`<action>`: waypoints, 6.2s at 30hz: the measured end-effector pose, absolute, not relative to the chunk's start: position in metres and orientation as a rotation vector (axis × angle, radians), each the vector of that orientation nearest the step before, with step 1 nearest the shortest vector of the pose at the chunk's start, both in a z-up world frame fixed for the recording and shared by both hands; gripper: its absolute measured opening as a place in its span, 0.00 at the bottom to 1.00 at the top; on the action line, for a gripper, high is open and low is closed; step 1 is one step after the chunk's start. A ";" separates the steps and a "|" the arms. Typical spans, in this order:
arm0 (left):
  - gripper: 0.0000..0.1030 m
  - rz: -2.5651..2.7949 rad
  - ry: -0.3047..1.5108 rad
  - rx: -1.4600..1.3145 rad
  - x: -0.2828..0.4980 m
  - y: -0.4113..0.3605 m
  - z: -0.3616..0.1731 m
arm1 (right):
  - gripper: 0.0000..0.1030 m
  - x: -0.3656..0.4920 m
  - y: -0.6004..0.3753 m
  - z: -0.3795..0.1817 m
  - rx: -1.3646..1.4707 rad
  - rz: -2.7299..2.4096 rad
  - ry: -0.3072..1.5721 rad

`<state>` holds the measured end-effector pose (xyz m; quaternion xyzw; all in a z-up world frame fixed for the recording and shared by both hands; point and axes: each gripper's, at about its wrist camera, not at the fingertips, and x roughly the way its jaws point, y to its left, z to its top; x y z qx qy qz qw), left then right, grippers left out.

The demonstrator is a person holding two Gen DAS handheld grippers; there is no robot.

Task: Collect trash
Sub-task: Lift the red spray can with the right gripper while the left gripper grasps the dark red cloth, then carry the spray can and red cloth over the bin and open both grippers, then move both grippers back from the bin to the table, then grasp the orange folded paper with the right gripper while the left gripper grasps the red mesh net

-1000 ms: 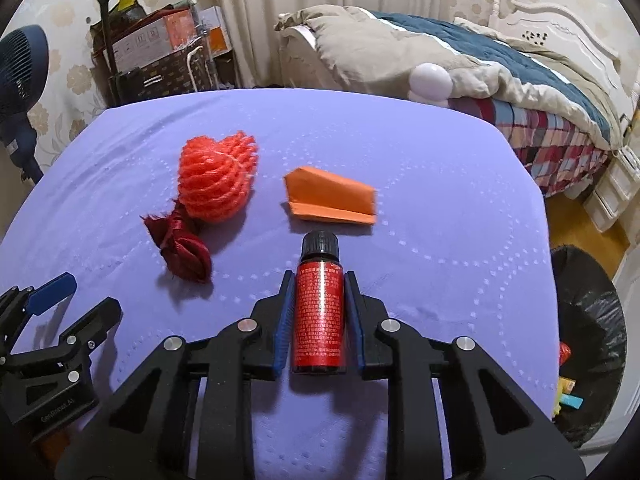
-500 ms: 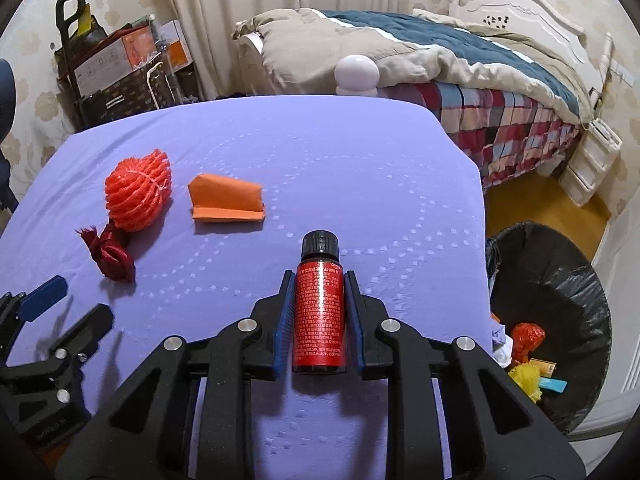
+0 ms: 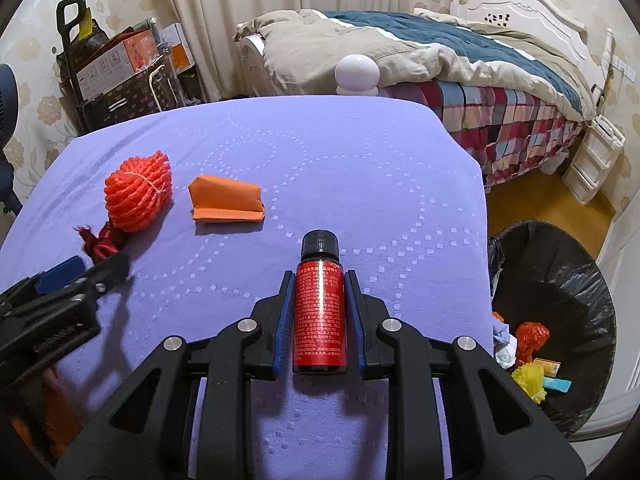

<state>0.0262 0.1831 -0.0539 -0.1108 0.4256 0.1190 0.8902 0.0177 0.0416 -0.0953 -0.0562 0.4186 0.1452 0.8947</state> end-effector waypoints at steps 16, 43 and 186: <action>0.50 0.216 0.880 -0.136 0.032 0.190 -0.052 | 0.24 0.017 0.046 -0.095 -0.138 0.292 0.866; 0.19 0.142 0.844 -0.123 -0.022 0.176 -0.049 | 0.23 -0.017 0.045 -0.091 -0.137 0.315 0.848; 0.74 0.218 0.768 -0.019 0.045 0.151 -0.036 | 0.53 0.071 0.050 -0.095 -0.146 0.211 0.879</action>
